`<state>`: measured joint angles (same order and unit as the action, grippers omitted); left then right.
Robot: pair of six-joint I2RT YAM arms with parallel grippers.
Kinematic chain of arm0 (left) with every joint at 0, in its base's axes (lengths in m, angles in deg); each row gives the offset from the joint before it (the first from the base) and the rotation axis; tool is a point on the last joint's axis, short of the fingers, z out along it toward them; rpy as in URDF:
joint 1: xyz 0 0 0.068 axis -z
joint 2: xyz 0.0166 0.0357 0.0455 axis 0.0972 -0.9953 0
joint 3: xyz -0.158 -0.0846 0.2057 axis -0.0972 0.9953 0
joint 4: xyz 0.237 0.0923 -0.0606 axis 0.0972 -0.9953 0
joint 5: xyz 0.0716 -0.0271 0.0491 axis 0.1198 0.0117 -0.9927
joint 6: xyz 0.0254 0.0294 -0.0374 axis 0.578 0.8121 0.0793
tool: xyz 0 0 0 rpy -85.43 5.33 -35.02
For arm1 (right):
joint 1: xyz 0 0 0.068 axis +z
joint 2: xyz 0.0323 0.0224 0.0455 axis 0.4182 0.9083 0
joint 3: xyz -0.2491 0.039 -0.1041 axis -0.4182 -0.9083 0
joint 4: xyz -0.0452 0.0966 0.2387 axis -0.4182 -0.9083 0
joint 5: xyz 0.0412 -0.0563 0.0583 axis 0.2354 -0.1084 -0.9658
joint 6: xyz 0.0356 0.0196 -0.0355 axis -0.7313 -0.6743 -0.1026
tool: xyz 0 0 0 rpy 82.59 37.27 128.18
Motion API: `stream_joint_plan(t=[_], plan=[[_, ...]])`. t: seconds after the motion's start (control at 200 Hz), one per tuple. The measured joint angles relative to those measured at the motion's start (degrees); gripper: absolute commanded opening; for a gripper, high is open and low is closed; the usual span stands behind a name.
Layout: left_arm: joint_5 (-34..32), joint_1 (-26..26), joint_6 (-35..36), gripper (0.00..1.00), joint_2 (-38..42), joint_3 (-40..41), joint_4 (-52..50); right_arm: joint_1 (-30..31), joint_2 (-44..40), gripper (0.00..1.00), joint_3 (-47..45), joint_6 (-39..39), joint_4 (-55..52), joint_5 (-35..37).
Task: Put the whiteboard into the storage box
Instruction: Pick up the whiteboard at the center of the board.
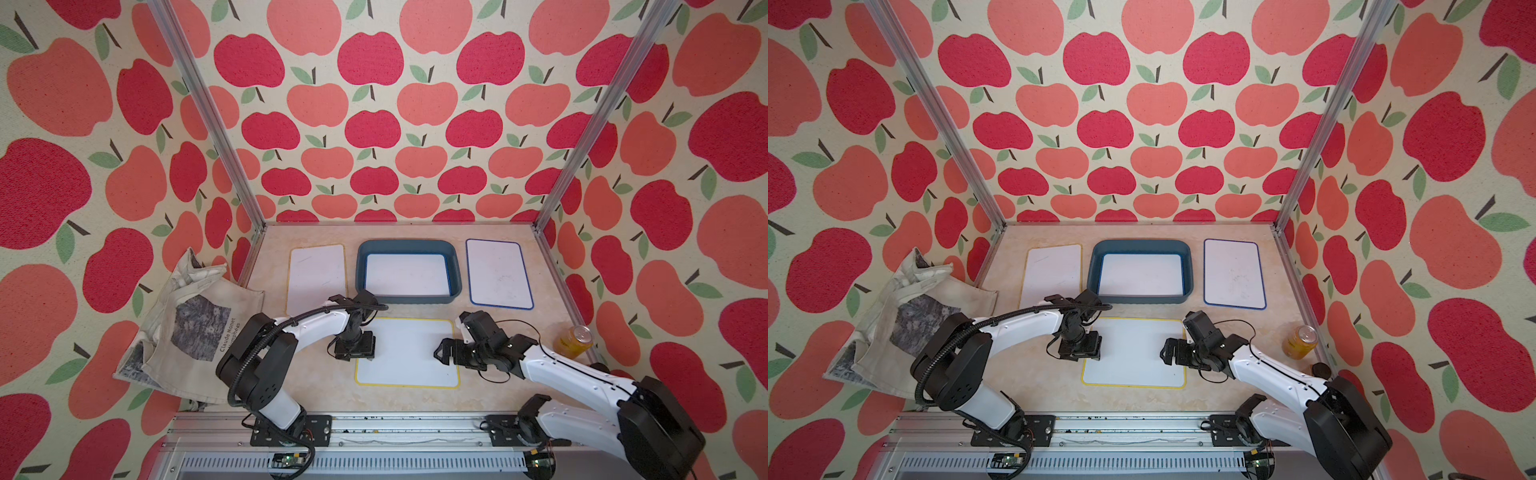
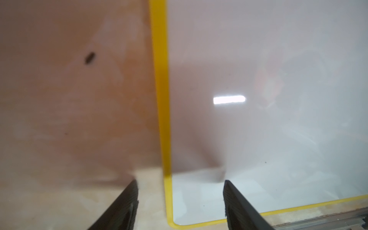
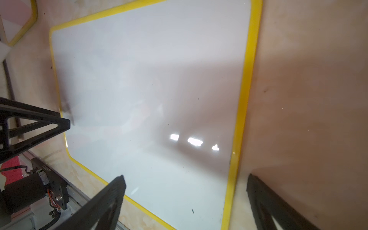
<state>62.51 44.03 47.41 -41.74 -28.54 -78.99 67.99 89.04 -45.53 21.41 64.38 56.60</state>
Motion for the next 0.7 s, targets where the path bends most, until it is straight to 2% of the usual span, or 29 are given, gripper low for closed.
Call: stream_joint_plan(t=[0.155, 0.33, 0.535, 0.7], plan=[[1.0, 0.9, 0.1, 0.68, -1.8, -1.7, -0.9, 1.6, 0.6, 0.99, 0.0, -0.9, 1.4, 1.3], [4.3, -1.5, 0.3, 0.67, -0.9, -0.5, 0.3, 4.5, 0.8, 0.99, -0.7, -2.8, 3.4, 5.4], [13.4, -7.4, 1.0, 0.69, 2.9, 4.9, 5.6, 6.7, 1.4, 0.99, -2.6, -4.5, 9.7, 11.4], [24.0, -11.3, 0.7, 0.7, 6.0, 10.7, 10.0, 7.0, 3.0, 0.99, -4.2, -5.0, 16.6, 17.0]])
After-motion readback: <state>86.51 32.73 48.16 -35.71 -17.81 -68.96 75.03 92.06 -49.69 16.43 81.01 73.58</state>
